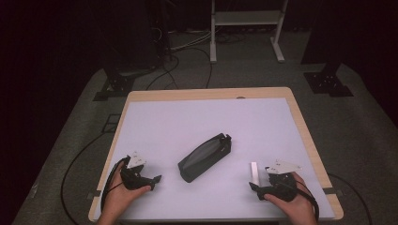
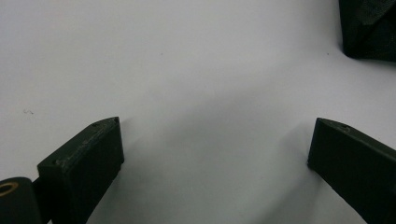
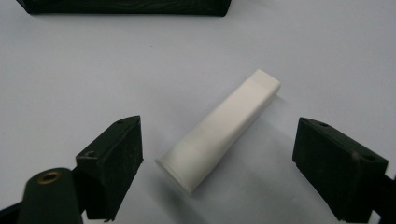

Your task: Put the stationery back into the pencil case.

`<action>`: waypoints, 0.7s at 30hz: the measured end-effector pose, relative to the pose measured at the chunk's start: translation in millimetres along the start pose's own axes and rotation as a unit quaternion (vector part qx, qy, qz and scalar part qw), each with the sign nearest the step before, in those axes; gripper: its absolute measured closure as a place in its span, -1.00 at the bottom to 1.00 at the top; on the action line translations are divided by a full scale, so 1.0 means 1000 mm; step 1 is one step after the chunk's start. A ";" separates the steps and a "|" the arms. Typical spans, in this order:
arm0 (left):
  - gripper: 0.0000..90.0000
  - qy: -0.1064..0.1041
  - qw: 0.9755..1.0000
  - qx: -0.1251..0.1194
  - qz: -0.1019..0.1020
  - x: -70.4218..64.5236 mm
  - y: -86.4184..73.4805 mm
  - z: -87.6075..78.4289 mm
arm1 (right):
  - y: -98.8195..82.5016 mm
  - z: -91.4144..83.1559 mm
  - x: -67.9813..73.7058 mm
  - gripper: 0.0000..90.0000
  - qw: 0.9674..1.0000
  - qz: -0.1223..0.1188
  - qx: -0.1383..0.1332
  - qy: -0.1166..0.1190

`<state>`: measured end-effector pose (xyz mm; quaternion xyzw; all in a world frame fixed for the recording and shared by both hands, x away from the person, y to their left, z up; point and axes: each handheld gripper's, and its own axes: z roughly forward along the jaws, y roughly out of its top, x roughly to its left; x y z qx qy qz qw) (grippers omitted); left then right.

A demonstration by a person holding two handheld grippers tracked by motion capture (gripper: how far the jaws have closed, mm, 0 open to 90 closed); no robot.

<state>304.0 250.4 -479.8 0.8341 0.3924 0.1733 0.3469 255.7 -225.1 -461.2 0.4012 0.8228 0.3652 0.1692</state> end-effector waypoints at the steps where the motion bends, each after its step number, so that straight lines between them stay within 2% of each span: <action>1: -0.94 0.000 1.000 0.000 0.000 0.000 0.000 0.000 | 0.000 0.001 0.001 -0.66 1.000 -0.001 0.001 0.000; 8: -0.94 0.000 1.000 0.000 0.000 0.000 0.000 0.000 | -0.002 0.007 0.006 -0.60 1.000 -0.005 0.008 -0.007; 21: -0.94 0.000 1.000 0.000 0.000 0.000 0.000 0.000 | -0.009 0.005 0.000 -0.52 0.999 0.002 0.020 -0.030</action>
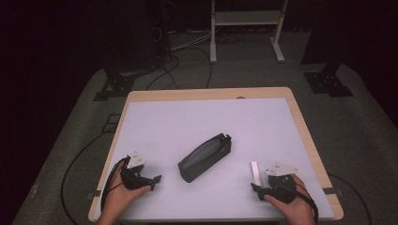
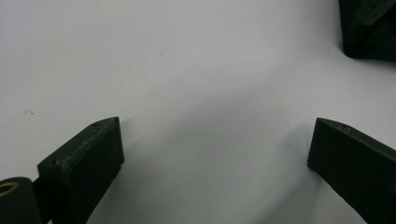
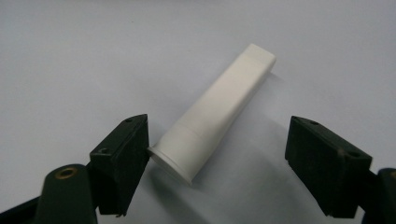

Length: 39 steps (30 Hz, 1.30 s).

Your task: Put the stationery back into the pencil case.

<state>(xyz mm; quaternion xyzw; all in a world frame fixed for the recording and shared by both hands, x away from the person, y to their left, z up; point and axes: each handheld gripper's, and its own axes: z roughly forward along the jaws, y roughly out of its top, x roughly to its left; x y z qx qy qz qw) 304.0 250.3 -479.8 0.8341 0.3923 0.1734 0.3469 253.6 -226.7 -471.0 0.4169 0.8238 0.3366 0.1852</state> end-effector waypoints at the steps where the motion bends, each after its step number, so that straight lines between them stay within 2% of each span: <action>1: -0.94 0.000 1.000 0.000 0.000 0.000 0.000 0.000 | -0.001 -0.001 -0.001 -0.51 1.000 0.000 0.001 -0.003; 10: -0.94 0.000 1.000 0.000 0.000 0.000 0.000 0.000 | -0.006 -0.007 -0.014 -0.42 0.999 0.015 0.005 -0.030; 21: -0.94 0.000 1.000 0.000 0.000 0.000 0.000 0.000 | -0.012 -0.010 -0.031 -0.28 0.999 0.028 0.006 -0.039; 27: -0.94 0.000 1.000 0.000 0.000 0.000 0.000 0.000 | -0.014 -0.011 -0.037 -0.08 0.999 0.028 0.000 -0.024; 34: -0.94 0.000 1.000 0.000 0.000 0.000 0.000 0.000 | -0.012 -0.006 -0.033 0.05 1.000 0.012 -0.007 -0.010; 39: -0.94 0.000 1.000 0.000 0.000 0.000 0.000 0.000 | -0.010 -0.002 -0.031 0.13 1.000 0.009 -0.011 -0.006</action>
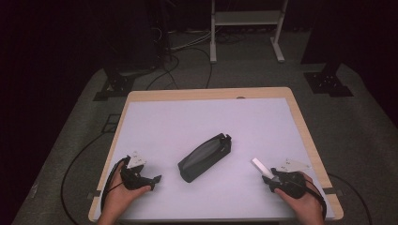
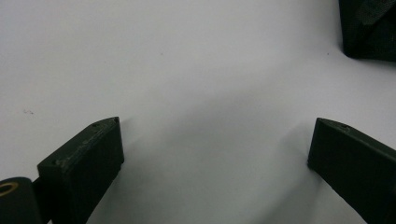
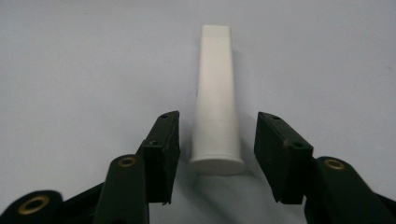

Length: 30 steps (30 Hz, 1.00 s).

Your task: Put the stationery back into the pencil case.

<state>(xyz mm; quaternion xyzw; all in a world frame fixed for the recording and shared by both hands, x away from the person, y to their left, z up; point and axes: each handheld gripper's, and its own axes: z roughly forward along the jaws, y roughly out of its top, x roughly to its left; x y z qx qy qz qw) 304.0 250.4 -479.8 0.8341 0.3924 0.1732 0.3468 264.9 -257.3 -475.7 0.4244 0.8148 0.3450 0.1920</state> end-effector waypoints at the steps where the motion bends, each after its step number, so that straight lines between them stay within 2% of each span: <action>1: -0.94 0.000 1.000 0.000 0.000 0.000 0.000 0.000 | 0.000 0.000 0.000 0.13 1.000 0.000 0.000 0.000; 12: -0.94 0.000 1.000 0.000 0.000 0.000 0.000 0.000 | 0.006 0.006 -0.002 0.35 1.000 0.003 0.003 0.013; 13: -0.94 0.000 1.000 0.000 0.000 0.000 0.000 0.000 | 0.006 0.006 -0.002 0.44 1.000 0.005 0.003 0.016; 20: -0.94 0.000 1.000 0.000 0.000 0.000 0.000 0.000 | 0.008 0.006 -0.006 0.47 1.000 0.012 0.009 0.027; 30: -0.94 0.000 1.000 0.000 0.000 0.000 0.000 0.000 | 0.010 0.002 -0.010 0.47 0.999 0.025 0.003 0.034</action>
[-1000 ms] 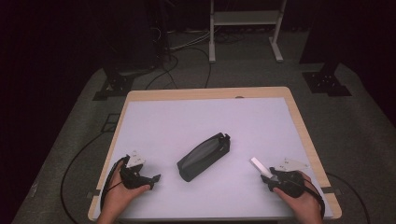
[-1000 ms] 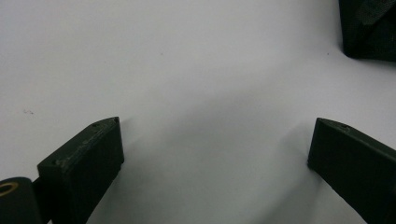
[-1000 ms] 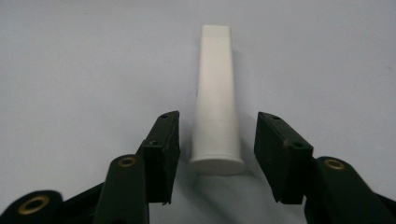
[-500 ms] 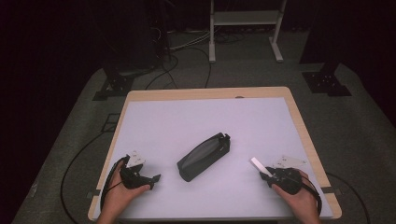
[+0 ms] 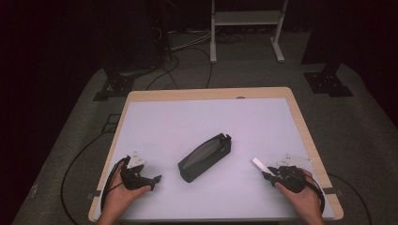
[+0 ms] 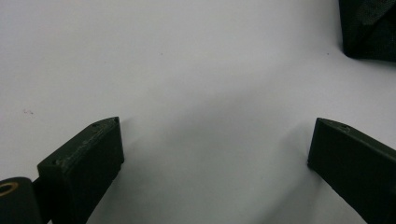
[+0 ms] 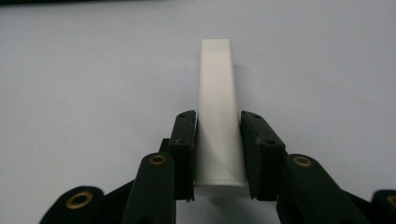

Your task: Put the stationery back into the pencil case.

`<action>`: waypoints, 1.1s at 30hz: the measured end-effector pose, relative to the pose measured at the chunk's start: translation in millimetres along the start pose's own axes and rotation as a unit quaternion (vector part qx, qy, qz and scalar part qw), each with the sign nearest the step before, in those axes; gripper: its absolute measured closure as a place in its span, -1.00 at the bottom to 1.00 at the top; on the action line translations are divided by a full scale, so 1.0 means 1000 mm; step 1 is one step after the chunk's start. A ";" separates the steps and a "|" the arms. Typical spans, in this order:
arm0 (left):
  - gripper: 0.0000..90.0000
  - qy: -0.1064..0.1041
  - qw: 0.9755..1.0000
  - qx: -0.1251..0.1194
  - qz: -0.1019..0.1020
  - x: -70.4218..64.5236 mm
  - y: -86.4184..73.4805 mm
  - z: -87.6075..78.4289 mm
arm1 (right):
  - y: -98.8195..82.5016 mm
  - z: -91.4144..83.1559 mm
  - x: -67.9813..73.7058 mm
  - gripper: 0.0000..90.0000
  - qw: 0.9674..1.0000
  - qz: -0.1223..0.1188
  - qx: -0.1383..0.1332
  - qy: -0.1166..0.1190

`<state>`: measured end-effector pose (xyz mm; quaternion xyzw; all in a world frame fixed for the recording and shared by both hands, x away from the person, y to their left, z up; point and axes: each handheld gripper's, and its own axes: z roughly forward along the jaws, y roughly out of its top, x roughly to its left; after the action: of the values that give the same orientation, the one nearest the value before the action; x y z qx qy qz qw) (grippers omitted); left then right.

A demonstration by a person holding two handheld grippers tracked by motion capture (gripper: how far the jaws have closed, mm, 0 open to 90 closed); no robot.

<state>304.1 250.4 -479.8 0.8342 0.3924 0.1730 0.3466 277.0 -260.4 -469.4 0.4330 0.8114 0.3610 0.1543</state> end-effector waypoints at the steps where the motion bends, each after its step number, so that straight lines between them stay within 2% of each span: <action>1: -0.94 0.000 1.000 0.000 0.000 0.000 0.000 0.000 | 0.001 -0.003 -0.001 0.47 1.000 0.003 -0.005 0.003; 13: -0.94 0.000 1.000 0.000 0.000 0.000 0.000 0.000 | 0.009 -0.011 0.000 0.47 1.000 -0.008 -0.015 0.015; 23: -0.94 0.000 1.000 0.000 0.000 0.000 0.000 0.000 | 0.018 -0.017 0.001 0.47 0.999 -0.021 -0.020 0.035; 33: -0.94 0.000 1.000 0.001 0.000 0.000 0.000 0.000 | 0.033 -0.022 0.005 0.47 0.998 -0.034 -0.030 0.050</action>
<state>304.1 250.5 -479.7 0.8345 0.3925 0.1723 0.3461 280.9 -254.3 -430.2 0.3816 0.8211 0.4009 0.1391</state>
